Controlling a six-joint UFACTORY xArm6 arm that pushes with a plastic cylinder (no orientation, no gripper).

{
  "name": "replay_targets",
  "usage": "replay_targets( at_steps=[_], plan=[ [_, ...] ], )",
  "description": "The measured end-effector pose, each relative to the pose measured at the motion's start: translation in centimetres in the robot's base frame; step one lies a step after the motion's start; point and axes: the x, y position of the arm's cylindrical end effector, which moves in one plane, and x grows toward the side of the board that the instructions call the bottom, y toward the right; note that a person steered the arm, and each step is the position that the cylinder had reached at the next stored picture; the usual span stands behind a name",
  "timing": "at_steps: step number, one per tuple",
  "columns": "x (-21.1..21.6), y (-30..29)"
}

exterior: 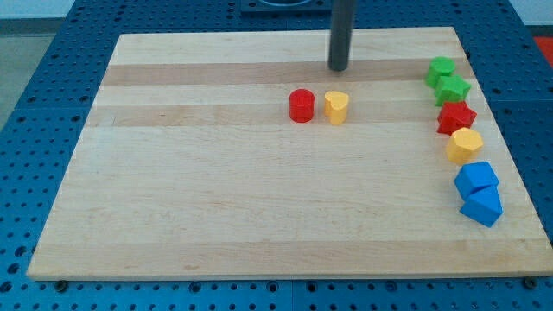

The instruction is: Place the green circle to the left of the green star

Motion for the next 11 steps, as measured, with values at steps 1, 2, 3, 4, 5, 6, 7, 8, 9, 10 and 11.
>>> replay_targets(
  at_steps=[1, 2, 3, 4, 5, 6, 7, 8, 9, 10, 11],
  plan=[
    [-2.7, 6.1],
    [-3.2, 12.8],
    [-2.3, 18.7],
    [0.6, 21.9],
    [4.6, 22.7],
    [5.2, 22.0],
    [4.1, 19.3],
    [3.1, 15.9],
    [2.8, 12.4],
    [2.8, 9.9],
    [2.8, 9.9]
  ],
)
